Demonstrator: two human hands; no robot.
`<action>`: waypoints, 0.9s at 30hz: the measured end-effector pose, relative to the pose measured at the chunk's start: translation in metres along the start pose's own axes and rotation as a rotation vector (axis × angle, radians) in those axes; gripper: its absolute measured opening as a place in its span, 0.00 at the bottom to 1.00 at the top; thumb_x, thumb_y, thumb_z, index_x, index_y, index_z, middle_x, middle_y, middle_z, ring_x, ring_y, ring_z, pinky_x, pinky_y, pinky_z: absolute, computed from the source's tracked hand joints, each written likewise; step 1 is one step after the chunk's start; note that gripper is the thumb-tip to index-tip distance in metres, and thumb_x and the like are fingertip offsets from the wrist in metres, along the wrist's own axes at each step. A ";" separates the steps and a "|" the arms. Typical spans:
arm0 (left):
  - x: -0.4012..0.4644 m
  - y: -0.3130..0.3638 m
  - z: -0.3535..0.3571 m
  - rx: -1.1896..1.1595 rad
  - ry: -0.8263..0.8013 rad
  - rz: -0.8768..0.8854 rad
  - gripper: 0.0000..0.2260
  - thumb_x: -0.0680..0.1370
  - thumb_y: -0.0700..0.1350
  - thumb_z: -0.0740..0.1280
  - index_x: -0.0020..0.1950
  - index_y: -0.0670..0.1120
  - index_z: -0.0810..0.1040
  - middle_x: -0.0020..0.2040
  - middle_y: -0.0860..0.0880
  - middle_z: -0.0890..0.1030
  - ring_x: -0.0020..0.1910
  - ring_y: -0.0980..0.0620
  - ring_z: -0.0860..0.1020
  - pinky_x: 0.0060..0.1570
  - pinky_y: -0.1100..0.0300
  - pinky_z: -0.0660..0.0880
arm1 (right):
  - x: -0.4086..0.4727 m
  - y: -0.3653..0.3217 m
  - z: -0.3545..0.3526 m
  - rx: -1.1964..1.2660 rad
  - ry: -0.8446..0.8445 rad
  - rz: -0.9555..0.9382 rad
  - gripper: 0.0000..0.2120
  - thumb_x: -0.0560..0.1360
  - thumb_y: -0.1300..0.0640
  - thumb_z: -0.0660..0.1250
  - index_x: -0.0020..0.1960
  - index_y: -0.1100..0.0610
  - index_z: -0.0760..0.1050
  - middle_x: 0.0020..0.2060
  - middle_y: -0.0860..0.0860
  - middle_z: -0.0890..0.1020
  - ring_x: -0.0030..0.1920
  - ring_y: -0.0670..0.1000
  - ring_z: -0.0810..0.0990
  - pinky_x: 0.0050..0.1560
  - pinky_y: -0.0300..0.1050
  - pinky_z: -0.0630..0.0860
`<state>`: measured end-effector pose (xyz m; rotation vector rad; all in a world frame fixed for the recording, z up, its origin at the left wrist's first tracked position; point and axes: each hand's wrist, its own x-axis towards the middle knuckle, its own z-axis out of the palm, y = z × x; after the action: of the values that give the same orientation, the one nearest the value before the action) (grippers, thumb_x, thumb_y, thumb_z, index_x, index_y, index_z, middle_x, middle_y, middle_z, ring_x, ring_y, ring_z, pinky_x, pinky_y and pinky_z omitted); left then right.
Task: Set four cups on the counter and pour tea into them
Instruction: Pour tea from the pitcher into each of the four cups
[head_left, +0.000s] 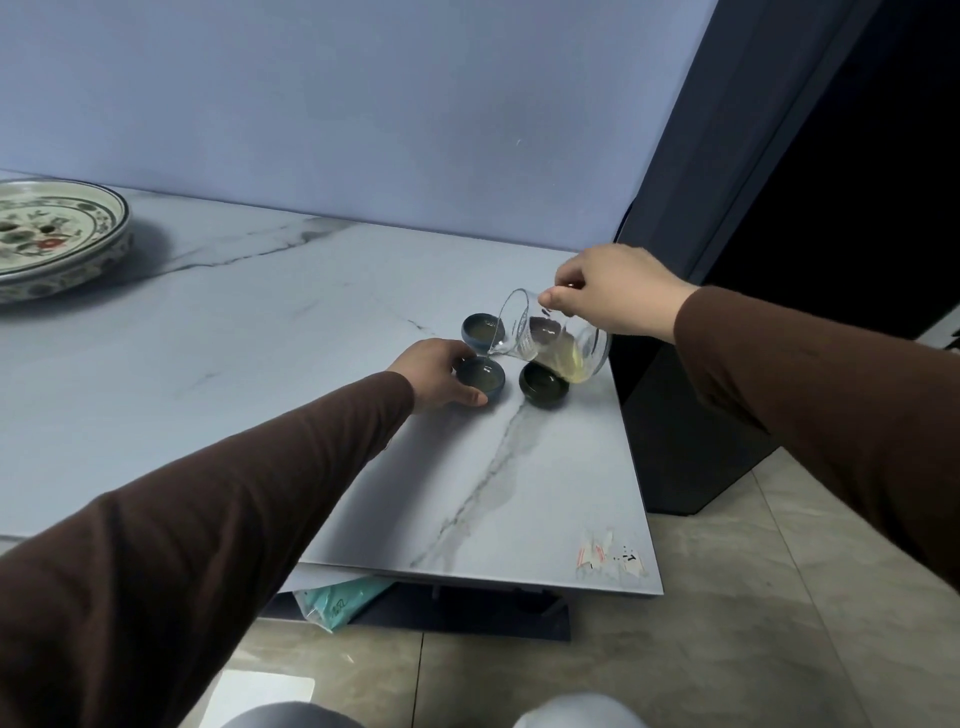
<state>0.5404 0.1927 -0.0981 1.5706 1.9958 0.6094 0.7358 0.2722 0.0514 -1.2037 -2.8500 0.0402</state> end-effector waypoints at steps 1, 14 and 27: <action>0.000 0.000 0.000 0.007 -0.002 0.000 0.27 0.66 0.55 0.77 0.62 0.51 0.78 0.55 0.50 0.81 0.54 0.49 0.77 0.51 0.59 0.71 | -0.004 0.006 0.003 0.056 -0.001 0.047 0.18 0.78 0.40 0.63 0.39 0.52 0.79 0.35 0.48 0.79 0.42 0.53 0.77 0.39 0.45 0.69; 0.033 0.035 -0.029 0.115 0.116 0.186 0.30 0.67 0.53 0.77 0.67 0.47 0.74 0.60 0.47 0.76 0.59 0.47 0.74 0.59 0.55 0.72 | -0.008 0.065 0.012 0.700 0.153 0.303 0.21 0.79 0.42 0.64 0.32 0.53 0.77 0.22 0.42 0.75 0.23 0.40 0.69 0.32 0.40 0.66; 0.115 0.069 -0.002 0.189 -0.077 0.119 0.33 0.67 0.54 0.78 0.69 0.48 0.74 0.65 0.50 0.78 0.63 0.48 0.76 0.62 0.57 0.71 | 0.034 0.088 0.004 0.094 0.092 0.221 0.20 0.79 0.40 0.61 0.34 0.50 0.76 0.31 0.46 0.77 0.37 0.50 0.75 0.38 0.45 0.66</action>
<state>0.5688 0.3203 -0.0673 1.8071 1.9608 0.4080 0.7753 0.3575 0.0445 -1.4527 -2.5941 0.1220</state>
